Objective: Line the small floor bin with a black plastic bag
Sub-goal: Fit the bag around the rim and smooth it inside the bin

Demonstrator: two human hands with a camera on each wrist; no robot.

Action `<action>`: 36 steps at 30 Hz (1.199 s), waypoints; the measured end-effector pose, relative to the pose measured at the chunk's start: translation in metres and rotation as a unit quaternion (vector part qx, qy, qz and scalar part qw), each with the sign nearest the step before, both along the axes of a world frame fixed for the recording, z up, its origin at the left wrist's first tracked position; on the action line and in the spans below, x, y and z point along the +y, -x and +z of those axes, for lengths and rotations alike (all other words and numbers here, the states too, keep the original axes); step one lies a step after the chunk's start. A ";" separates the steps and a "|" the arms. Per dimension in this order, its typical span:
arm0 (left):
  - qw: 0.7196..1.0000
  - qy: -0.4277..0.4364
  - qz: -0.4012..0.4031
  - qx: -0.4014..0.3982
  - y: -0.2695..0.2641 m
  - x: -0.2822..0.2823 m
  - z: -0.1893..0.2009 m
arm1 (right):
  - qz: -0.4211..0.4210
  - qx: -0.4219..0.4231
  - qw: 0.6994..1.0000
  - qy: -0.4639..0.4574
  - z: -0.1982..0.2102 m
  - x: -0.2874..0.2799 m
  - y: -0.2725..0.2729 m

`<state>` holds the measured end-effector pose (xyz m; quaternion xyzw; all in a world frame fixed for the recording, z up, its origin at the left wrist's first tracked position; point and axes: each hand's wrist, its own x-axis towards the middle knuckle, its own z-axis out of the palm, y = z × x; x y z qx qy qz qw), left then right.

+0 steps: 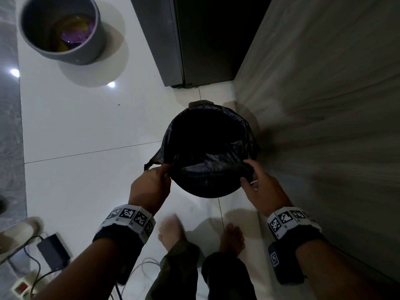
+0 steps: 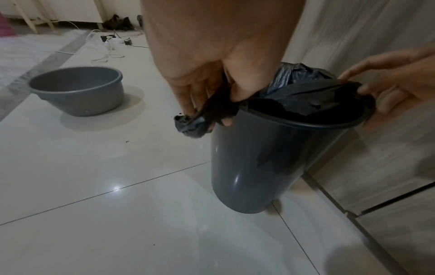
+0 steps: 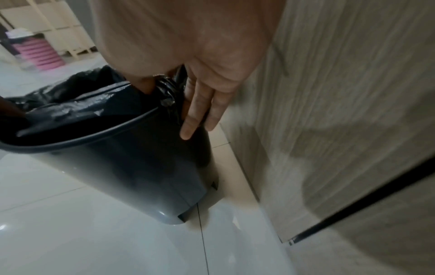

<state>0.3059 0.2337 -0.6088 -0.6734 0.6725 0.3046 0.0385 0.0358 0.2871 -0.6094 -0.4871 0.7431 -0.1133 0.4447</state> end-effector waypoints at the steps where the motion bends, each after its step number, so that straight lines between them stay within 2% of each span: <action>1: 1.000 0.008 0.006 -0.011 0.001 0.000 0.000 | 0.016 0.015 1.000 0.009 -0.001 -0.001 0.000; 3: 0.999 0.039 0.027 0.002 0.001 0.002 0.000 | 0.029 0.043 0.998 0.027 -0.003 -0.003 0.002; 7: 0.989 0.101 0.042 0.104 -0.008 0.013 -0.006 | -0.032 0.034 0.998 0.051 -0.013 0.005 0.010; 10: 0.981 0.101 0.031 0.164 -0.012 0.024 -0.007 | -0.051 0.062 0.993 0.092 -0.020 0.020 0.016; 12: 0.979 0.082 0.029 0.182 -0.014 0.030 -0.007 | -0.043 0.060 0.994 0.081 -0.022 0.028 0.018; 15: 0.983 0.071 0.000 0.172 -0.018 0.038 -0.008 | -0.037 0.025 0.998 0.038 -0.017 0.034 0.017; 18: 0.986 0.075 -0.041 0.146 -0.019 0.042 -0.009 | 0.011 0.004 1.000 0.028 -0.012 0.032 0.016; 21: 0.990 0.057 -0.049 0.121 -0.020 0.041 -0.011 | 0.042 0.022 0.999 0.016 -0.014 0.030 0.018; 27: 0.995 0.020 -0.077 0.064 -0.018 0.043 -0.020 | 0.029 0.079 0.996 -0.023 -0.022 0.024 0.022; 32: 0.996 -0.035 -0.066 0.044 -0.012 0.046 -0.033 | 0.016 0.106 0.992 -0.060 -0.035 0.014 0.017; 36: 0.996 -0.071 0.025 0.050 -0.009 0.040 -0.045 | -0.016 0.093 0.994 -0.059 -0.045 0.006 0.018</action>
